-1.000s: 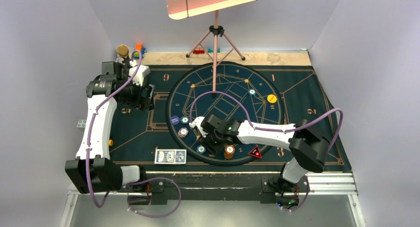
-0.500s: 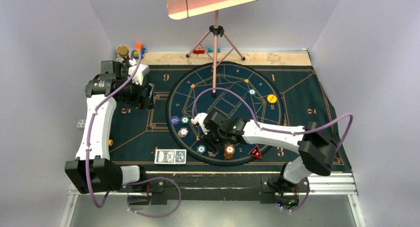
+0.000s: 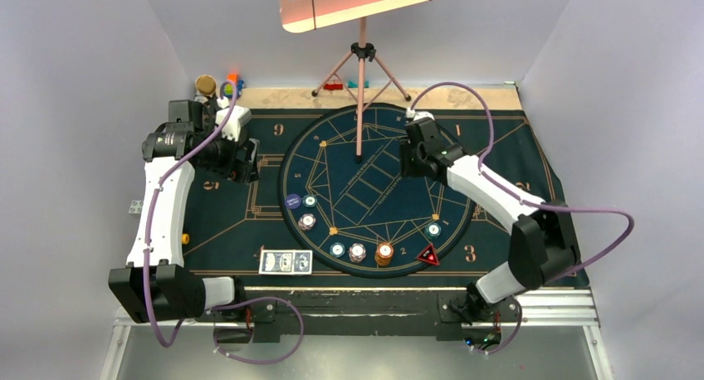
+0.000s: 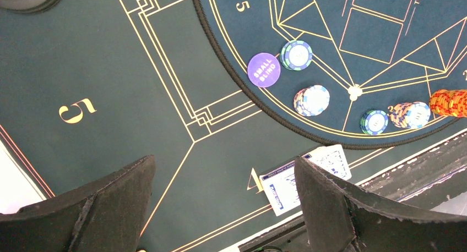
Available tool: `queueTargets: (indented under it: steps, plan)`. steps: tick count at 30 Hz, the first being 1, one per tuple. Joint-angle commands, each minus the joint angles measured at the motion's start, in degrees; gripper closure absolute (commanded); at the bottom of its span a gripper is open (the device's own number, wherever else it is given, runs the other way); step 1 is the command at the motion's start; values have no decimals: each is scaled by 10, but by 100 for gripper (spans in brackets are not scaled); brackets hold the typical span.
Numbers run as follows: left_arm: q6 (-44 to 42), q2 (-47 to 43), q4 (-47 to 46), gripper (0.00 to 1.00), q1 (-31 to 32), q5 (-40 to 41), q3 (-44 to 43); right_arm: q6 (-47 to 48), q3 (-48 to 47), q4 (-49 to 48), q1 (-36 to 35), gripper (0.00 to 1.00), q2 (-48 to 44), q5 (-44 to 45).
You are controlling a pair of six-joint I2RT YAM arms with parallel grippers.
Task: Distribute texas hold em gaming equipment
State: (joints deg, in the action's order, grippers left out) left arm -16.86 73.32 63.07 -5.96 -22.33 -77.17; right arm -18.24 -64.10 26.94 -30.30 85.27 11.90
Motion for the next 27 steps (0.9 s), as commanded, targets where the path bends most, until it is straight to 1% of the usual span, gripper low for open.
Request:
queueTargets:
  steps: [1, 6, 11, 23, 24, 25, 26, 27]
  plan:
    - [-9, 1, -1, 0, -4, -14, -16, -60, -29, -6, 51, 100, 39, 51]
    - [-12, -1, 0, 0, -4, -15, -13, -78, -42, -22, 102, 100, 86, 70]
    - [-12, 0, -1, 0, -4, -17, -8, -78, -52, -41, 141, 100, 128, 64]
    - [-12, 2, -2, 0, -4, -16, -4, -73, -101, -54, 163, 100, 220, 75]
    - [-12, 2, 0, 0, -4, -17, -6, -73, -102, -53, 163, 97, 225, 75]
    - [-12, 2, 2, 0, -4, -17, -8, -73, -103, -52, 163, 88, 229, 76]
    - [-13, 1, 3, 0, -4, -18, -10, -74, -105, -49, 164, 82, 233, 76]
    - [-12, 1, 4, 0, -4, -18, -10, -75, -107, -45, 165, 79, 237, 77]
